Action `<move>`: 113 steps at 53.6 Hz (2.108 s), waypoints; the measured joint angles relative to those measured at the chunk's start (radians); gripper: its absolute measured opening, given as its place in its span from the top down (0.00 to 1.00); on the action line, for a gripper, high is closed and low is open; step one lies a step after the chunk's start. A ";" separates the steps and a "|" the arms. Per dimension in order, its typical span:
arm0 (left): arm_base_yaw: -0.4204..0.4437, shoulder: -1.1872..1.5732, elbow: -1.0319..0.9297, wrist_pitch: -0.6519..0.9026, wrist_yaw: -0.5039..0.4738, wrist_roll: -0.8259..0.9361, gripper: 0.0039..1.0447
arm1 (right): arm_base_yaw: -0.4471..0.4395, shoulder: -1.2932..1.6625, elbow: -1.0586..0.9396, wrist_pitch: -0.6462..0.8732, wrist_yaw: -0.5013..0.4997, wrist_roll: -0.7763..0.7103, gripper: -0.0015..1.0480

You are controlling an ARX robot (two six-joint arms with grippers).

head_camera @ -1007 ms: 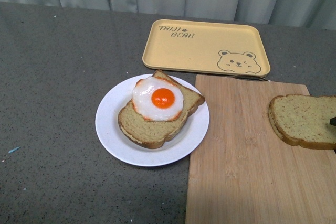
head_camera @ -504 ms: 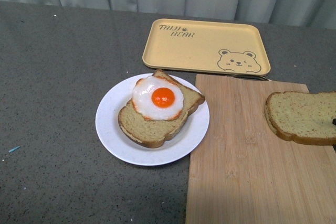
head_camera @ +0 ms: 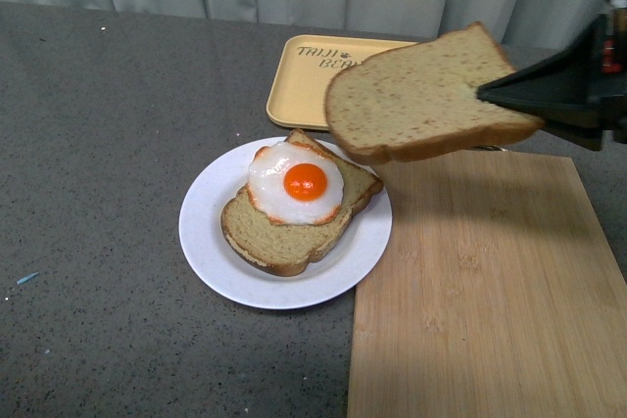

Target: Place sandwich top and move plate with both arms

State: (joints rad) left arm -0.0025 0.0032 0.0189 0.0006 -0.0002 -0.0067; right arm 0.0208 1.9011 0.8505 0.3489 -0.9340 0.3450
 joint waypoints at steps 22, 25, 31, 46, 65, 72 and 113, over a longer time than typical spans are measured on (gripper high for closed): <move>0.000 0.000 0.000 0.000 0.000 0.000 0.06 | 0.208 0.272 0.235 -0.038 0.024 0.037 0.97; 0.000 0.000 0.000 0.000 0.000 0.000 0.06 | 0.223 0.301 0.256 -0.042 0.033 0.038 0.97; 0.000 0.000 0.000 0.000 0.000 0.000 0.06 | 0.232 0.355 0.302 -0.106 0.060 0.021 0.97; 0.000 0.000 0.000 0.000 0.000 0.000 0.06 | 0.201 0.328 0.265 -0.115 0.124 -0.055 0.59; 0.000 0.000 0.000 0.000 -0.002 0.000 0.06 | 0.121 0.161 0.050 0.241 0.558 -0.161 0.20; 0.000 0.001 0.000 0.000 -0.001 0.000 0.06 | 0.129 0.163 -0.179 0.790 0.982 -0.286 0.39; 0.000 -0.001 0.000 0.000 0.000 0.000 0.06 | -0.016 -0.542 -0.743 0.878 0.941 -0.343 0.99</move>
State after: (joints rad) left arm -0.0025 0.0025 0.0189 0.0006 -0.0002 -0.0063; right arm 0.0051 1.3590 0.1070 1.2266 0.0067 0.0025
